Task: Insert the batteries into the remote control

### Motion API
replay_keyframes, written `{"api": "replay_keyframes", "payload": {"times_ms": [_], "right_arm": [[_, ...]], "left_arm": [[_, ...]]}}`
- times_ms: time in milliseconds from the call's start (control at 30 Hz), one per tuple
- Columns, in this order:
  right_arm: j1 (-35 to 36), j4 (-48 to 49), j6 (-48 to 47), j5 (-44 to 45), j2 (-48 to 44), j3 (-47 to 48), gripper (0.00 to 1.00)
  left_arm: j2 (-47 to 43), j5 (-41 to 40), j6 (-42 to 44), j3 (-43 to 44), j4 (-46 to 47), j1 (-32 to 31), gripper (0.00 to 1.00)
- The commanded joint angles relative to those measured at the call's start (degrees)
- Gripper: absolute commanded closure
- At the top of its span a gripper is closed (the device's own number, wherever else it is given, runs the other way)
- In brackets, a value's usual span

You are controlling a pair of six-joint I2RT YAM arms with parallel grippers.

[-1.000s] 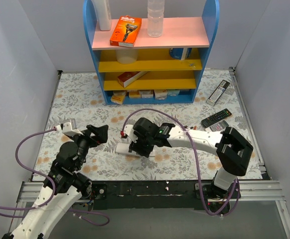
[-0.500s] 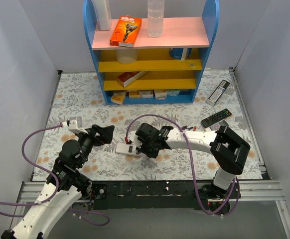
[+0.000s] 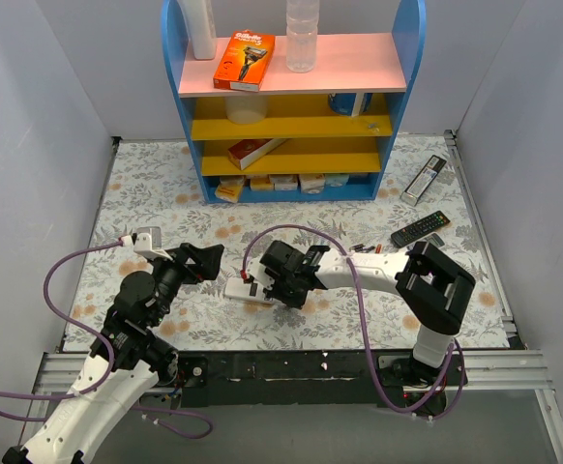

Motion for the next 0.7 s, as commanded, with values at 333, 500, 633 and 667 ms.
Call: {"api": "replay_keyframes", "payload": {"times_ms": [333,500,633,667], "right_arm": [[-3.21,1.47,1.15,-4.33,-2.81,1.25,0.99],[-4.44,2.0,2.56,-6.35,-4.74,0.54,0.99],[-6.03,3.85,4.58,-7.77,-7.47,-0.42,0.99],[-6.11,3.59,4.67,-6.98,-7.56,-0.34,0.99]], "left_arm": [[2.01,6.14,0.6,-0.32,6.69,-0.06,0.02],[3.24,7.72,-0.19,-0.41,8.54,0.02,0.02],[3.5,8.25,-0.81,-0.67,9.16,-0.06,0.02],[3.42,8.26,-0.9,-0.76,9.08,-0.06,0.02]]}}
